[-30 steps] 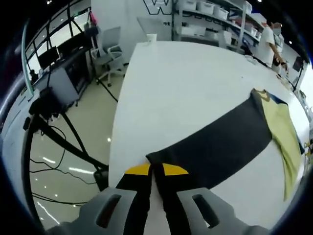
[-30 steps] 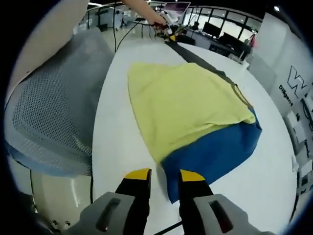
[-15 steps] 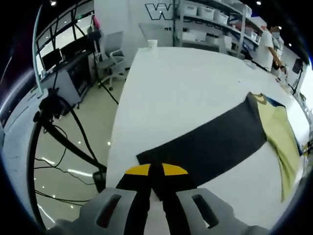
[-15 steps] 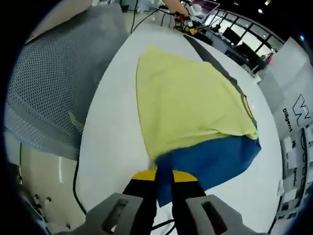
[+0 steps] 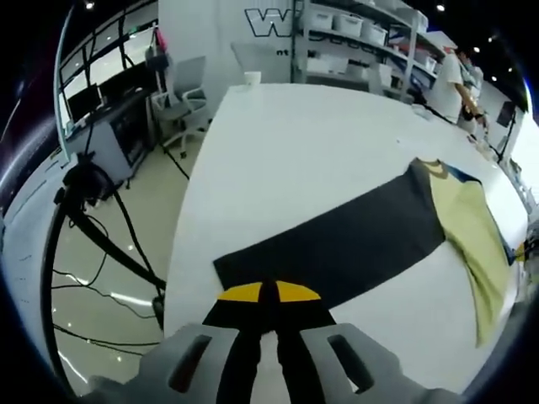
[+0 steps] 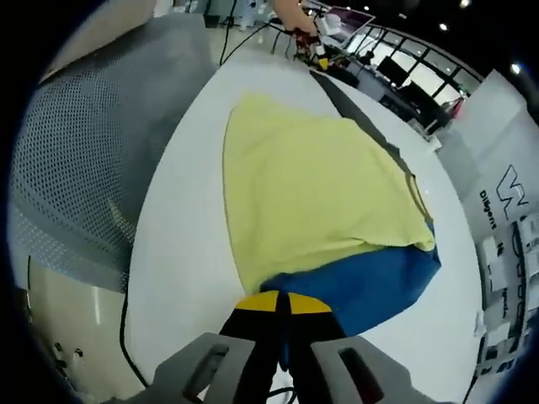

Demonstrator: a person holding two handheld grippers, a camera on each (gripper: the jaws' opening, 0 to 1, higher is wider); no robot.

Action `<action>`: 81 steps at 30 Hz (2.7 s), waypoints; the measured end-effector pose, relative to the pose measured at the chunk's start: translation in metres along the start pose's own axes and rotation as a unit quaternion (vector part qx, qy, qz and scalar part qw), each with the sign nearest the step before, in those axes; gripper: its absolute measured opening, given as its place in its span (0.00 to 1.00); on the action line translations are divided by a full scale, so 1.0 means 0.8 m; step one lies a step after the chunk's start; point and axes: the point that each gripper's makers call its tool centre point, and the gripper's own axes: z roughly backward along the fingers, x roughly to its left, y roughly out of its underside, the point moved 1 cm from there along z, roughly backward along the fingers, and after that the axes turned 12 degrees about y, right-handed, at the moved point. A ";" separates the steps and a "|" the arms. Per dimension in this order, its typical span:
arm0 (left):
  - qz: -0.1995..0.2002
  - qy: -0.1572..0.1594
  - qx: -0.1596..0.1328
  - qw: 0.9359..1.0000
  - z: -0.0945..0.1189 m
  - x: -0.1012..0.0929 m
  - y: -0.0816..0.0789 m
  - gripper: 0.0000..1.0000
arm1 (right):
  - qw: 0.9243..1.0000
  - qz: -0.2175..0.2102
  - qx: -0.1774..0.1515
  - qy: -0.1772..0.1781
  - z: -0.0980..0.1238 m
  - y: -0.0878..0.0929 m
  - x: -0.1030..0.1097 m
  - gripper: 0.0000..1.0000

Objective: Fold the garment on the visible template until the final outline fits inside the template.

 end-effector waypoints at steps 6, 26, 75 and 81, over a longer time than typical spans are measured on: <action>-0.001 0.003 0.000 1.000 0.001 -0.005 0.000 0.02 | 0.994 -0.106 -0.006 0.020 0.005 0.003 -0.026 0.00; -0.004 0.032 0.013 0.999 -0.012 -0.020 0.008 0.11 | 0.883 -0.453 -0.010 0.125 0.021 0.074 -0.142 0.00; -0.045 0.071 0.040 0.996 -0.062 -0.065 -0.005 0.13 | 0.803 -0.521 0.019 0.288 0.076 0.218 -0.336 0.00; -0.046 0.071 0.044 0.995 -0.063 -0.067 -0.003 0.13 | 0.804 -0.514 0.011 0.298 0.084 0.230 -0.340 0.00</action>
